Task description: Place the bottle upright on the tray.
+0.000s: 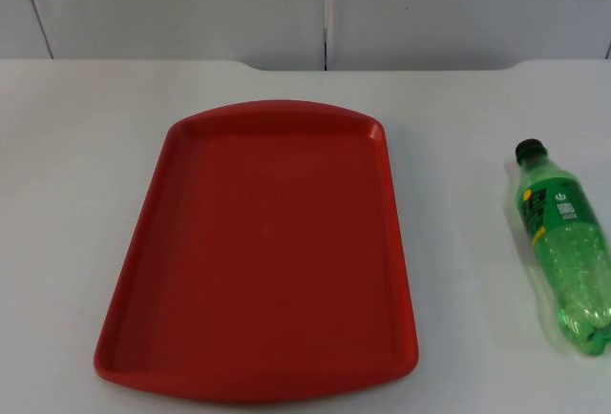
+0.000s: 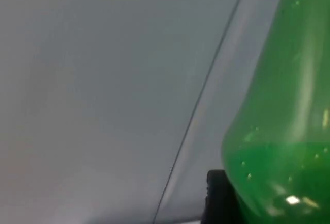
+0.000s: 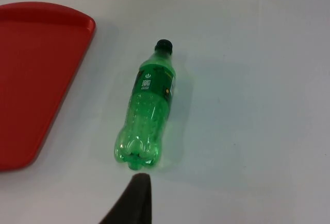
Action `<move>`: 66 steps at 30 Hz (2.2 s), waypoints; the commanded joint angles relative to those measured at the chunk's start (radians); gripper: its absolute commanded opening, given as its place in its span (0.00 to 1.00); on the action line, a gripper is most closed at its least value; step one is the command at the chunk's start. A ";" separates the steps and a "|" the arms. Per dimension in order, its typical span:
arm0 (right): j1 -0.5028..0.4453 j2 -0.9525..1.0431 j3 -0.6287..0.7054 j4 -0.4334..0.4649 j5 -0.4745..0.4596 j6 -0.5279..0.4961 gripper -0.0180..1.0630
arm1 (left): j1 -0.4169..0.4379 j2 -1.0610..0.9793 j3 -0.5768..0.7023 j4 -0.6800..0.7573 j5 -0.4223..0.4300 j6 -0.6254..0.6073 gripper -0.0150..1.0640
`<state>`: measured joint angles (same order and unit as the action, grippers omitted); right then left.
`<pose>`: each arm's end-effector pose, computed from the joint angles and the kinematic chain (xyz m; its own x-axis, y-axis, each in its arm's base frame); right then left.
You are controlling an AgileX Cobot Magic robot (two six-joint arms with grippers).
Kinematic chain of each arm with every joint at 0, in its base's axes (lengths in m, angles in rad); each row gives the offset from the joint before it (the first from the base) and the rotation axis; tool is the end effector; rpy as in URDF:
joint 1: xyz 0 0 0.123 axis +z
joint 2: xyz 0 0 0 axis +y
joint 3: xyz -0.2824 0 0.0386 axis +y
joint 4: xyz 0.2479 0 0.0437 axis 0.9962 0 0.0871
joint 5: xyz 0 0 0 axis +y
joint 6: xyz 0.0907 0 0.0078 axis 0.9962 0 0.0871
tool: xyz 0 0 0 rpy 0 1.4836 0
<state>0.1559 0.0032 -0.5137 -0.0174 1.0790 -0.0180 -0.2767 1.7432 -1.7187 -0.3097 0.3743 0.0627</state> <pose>-0.0064 -0.0024 0.2795 -0.4534 -0.0978 -0.8859 -0.1538 0.9876 -0.0303 0.4031 -0.1250 0.4058 -0.3569 -0.1309 -0.9249 0.3015 0.9210 -0.2467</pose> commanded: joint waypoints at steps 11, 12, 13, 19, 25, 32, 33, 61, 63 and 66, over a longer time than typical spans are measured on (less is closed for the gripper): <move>-0.005 -0.003 -0.001 0.001 -0.001 0.002 0.99 | -0.100 -0.063 0.369 0.012 -0.590 0.012 0.01; -0.005 -0.003 -0.001 0.001 -0.001 0.002 0.99 | -0.112 -0.061 0.408 0.040 -0.639 0.012 0.01; -0.005 -0.003 -0.001 0.001 -0.001 0.002 0.99 | -0.112 -0.061 0.408 0.040 -0.639 0.012 0.01; -0.005 -0.003 -0.001 0.001 -0.001 0.002 0.99 | -0.163 -0.040 0.556 0.202 -0.887 -0.021 0.01; -0.005 -0.003 -0.001 0.001 -0.001 0.002 0.99 | -0.164 0.013 0.610 0.277 -1.030 -0.086 0.01; -0.005 -0.003 -0.001 0.001 -0.001 0.002 0.99 | -0.164 0.120 0.610 0.321 -1.158 -0.105 0.01; -0.005 -0.003 -0.001 0.001 -0.001 0.002 0.99 | -0.164 0.120 0.610 0.321 -1.158 -0.105 0.01; -0.005 -0.003 -0.001 0.001 -0.001 0.002 0.99 | -0.060 0.489 0.661 0.340 -1.545 -0.041 0.01; -0.005 -0.003 -0.001 0.001 -0.001 0.002 0.99 | -0.060 0.523 0.666 0.324 -1.580 -0.029 0.01; -0.005 -0.003 -0.001 0.001 -0.001 0.002 0.99 | -0.060 0.563 0.666 0.319 -1.595 -0.027 0.01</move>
<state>0.1559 0.0032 -0.5137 -0.0174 1.0790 -0.0180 -0.3366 2.2915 -1.0579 0.0227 -1.1838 0.0314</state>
